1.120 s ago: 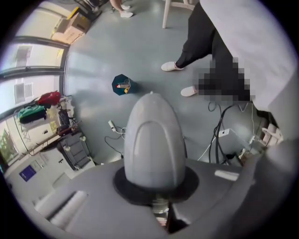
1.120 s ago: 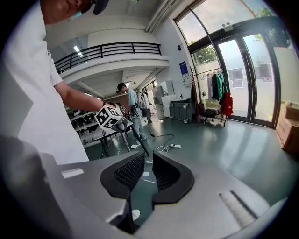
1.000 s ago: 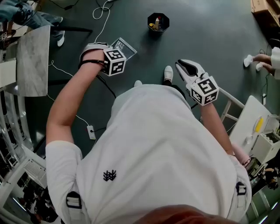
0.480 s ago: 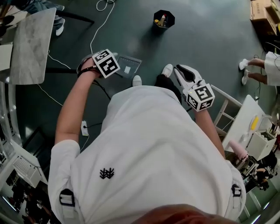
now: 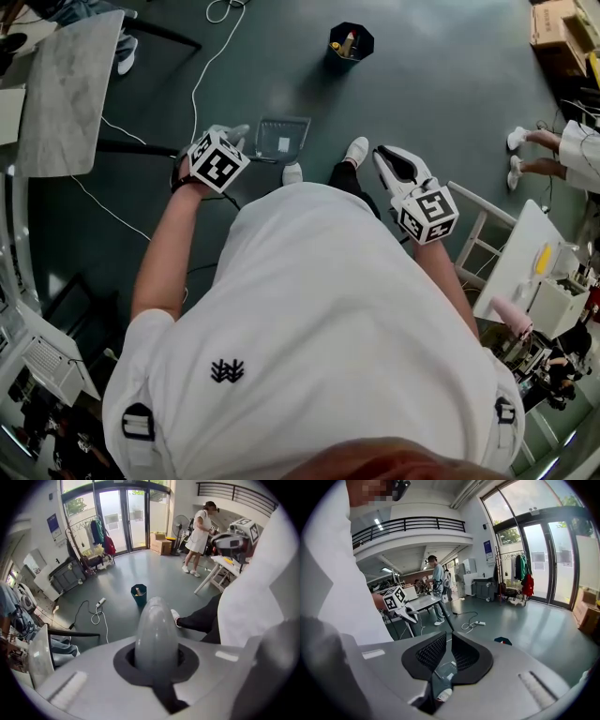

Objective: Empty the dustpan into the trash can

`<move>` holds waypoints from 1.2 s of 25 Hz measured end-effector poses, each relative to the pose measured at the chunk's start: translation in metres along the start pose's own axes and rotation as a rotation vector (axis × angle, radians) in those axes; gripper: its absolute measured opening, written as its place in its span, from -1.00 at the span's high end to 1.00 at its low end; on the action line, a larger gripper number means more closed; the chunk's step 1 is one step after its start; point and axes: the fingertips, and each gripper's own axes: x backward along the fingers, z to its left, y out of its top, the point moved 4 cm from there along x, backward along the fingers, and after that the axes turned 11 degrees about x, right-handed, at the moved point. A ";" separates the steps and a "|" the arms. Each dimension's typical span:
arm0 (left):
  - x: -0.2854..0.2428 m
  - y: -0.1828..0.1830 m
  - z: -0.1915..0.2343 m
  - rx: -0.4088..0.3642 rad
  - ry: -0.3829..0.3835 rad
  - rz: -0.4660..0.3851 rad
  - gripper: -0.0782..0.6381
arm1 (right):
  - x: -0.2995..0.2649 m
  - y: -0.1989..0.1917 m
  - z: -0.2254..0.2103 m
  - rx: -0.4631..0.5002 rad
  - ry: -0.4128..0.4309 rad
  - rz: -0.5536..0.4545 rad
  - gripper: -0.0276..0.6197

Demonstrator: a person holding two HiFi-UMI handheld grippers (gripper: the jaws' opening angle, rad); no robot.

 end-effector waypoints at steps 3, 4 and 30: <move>0.003 -0.001 -0.004 0.003 0.022 -0.058 0.62 | -0.003 -0.001 0.006 -0.005 -0.002 -0.003 0.81; 0.005 0.000 -0.005 0.000 0.030 -0.077 0.63 | -0.004 -0.001 0.008 -0.006 0.000 -0.004 0.81; 0.022 0.030 -0.015 -0.022 0.080 -0.201 0.62 | -0.006 0.002 0.015 -0.004 -0.018 -0.030 0.91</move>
